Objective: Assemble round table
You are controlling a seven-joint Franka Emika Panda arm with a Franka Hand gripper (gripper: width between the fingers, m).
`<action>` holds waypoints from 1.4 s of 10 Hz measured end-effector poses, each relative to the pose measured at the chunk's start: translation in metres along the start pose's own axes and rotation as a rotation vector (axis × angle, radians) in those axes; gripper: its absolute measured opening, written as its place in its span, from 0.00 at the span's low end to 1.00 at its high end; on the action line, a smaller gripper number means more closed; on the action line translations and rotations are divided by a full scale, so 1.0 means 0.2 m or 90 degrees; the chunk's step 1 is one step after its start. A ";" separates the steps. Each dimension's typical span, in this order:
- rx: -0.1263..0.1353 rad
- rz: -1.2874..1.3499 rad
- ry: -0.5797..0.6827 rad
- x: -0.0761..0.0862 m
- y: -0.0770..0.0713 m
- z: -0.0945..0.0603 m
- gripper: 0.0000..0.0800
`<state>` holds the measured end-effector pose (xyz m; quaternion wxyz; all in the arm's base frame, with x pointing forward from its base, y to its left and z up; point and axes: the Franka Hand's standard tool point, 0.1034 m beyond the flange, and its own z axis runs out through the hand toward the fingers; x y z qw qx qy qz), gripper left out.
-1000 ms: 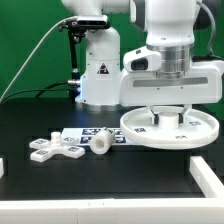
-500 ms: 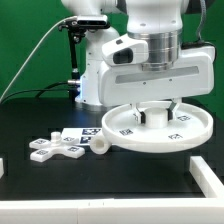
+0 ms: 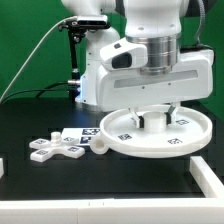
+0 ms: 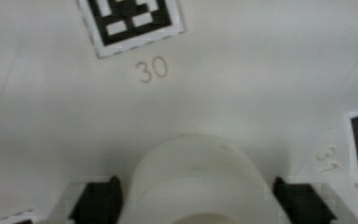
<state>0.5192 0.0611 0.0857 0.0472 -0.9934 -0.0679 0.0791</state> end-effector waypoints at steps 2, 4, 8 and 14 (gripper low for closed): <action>-0.008 -0.029 -0.001 0.13 0.10 0.00 0.50; -0.008 -0.038 -0.002 0.13 0.11 0.01 0.50; -0.014 -0.039 0.002 0.15 0.13 0.08 0.50; -0.027 -0.027 0.014 0.22 0.17 0.30 0.50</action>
Offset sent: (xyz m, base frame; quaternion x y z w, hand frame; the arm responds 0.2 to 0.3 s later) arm 0.0000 0.0000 0.0000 0.0000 0.0000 0.0000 1.0000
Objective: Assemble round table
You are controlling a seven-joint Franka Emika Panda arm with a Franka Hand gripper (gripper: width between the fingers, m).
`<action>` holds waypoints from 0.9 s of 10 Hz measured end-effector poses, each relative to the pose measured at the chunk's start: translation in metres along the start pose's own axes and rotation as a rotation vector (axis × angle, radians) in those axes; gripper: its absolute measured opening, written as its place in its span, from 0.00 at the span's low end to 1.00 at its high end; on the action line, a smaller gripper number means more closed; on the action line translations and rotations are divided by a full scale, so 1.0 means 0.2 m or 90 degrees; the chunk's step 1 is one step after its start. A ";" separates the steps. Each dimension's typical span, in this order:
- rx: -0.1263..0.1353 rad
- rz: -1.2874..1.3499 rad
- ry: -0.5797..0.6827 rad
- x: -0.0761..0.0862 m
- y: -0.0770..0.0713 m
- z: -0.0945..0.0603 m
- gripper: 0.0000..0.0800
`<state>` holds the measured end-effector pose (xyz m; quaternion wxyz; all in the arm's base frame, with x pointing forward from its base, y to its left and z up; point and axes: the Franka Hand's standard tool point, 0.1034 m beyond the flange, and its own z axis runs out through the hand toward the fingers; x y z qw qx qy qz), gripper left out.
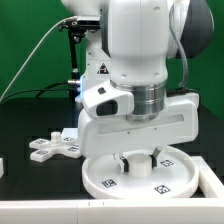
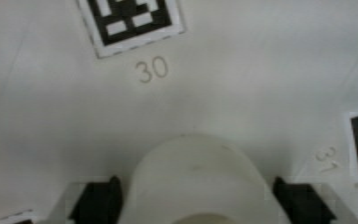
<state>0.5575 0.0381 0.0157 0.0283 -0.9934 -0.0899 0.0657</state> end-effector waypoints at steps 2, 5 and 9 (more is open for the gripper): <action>-0.003 0.014 0.008 0.03 0.01 0.02 0.50; -0.003 0.017 0.009 0.03 0.01 0.02 0.51; 0.000 0.018 -0.003 0.01 0.01 0.01 0.77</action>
Offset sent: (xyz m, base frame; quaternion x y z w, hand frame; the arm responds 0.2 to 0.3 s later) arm 0.0213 0.0079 -0.0154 -0.0093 0.0303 0.0213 0.9993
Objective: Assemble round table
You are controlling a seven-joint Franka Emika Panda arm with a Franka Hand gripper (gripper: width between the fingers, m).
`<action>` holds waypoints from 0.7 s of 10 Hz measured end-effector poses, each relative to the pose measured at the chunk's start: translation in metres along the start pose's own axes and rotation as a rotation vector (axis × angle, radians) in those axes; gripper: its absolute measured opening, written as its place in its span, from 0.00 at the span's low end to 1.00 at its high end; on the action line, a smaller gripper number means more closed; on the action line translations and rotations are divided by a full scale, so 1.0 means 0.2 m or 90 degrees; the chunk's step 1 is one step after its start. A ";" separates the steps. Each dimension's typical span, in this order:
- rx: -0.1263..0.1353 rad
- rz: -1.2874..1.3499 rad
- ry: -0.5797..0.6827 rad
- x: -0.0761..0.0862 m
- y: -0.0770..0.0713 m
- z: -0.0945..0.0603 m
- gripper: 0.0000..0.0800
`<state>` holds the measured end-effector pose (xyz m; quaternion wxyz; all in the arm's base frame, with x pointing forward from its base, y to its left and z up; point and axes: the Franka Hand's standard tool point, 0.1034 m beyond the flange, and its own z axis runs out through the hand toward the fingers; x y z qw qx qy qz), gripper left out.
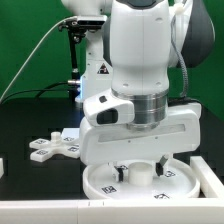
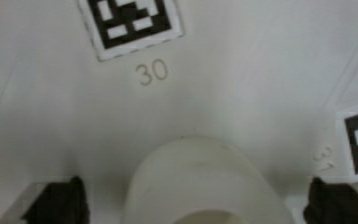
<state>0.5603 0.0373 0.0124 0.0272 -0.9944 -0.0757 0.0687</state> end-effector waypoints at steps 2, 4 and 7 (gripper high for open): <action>0.016 0.017 -0.043 -0.08 0.00 -0.18 0.81; 0.039 0.077 -0.108 -0.12 0.04 -0.28 0.81; 0.038 0.076 -0.101 -0.10 0.04 -0.27 0.81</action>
Offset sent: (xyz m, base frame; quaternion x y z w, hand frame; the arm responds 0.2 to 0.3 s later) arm 0.0101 -0.0125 0.0468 0.0733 -0.1350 0.1381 0.9784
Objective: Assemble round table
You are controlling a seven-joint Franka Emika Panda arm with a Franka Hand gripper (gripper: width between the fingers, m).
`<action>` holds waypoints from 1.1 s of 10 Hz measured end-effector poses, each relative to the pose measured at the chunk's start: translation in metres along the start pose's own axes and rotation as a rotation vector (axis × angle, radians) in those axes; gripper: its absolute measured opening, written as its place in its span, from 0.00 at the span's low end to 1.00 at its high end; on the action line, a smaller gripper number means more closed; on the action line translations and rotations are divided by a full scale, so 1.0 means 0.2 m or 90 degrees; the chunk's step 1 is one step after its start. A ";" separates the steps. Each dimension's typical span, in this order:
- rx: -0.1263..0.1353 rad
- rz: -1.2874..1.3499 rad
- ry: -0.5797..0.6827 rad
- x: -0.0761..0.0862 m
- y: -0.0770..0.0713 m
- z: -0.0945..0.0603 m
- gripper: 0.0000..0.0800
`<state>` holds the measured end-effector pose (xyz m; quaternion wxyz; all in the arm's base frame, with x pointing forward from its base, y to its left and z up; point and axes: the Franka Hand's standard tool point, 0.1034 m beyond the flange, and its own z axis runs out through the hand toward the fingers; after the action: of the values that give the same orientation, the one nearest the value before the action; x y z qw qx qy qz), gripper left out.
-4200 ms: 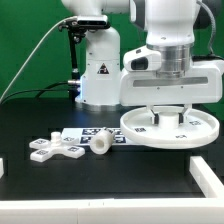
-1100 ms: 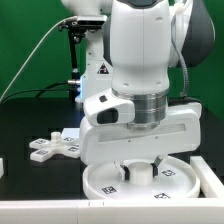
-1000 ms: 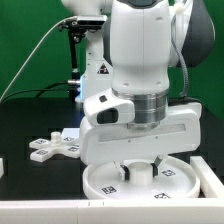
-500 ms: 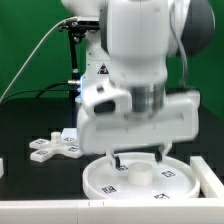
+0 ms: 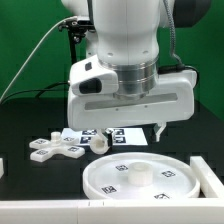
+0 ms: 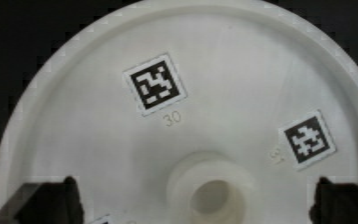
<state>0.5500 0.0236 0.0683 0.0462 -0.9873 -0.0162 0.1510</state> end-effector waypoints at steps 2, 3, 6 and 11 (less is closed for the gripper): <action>-0.008 0.027 -0.026 -0.05 0.05 0.05 0.81; -0.016 0.064 -0.072 -0.11 0.08 0.06 0.81; -0.011 0.107 -0.151 -0.20 0.21 0.02 0.81; -0.009 0.145 -0.401 -0.29 0.28 0.03 0.81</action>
Offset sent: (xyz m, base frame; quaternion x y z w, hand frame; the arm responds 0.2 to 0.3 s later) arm -0.0071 -0.0591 0.0398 -0.0853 -0.0939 0.1243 0.9841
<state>0.4938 -0.0345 0.0742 0.0146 -0.8878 0.0794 0.4530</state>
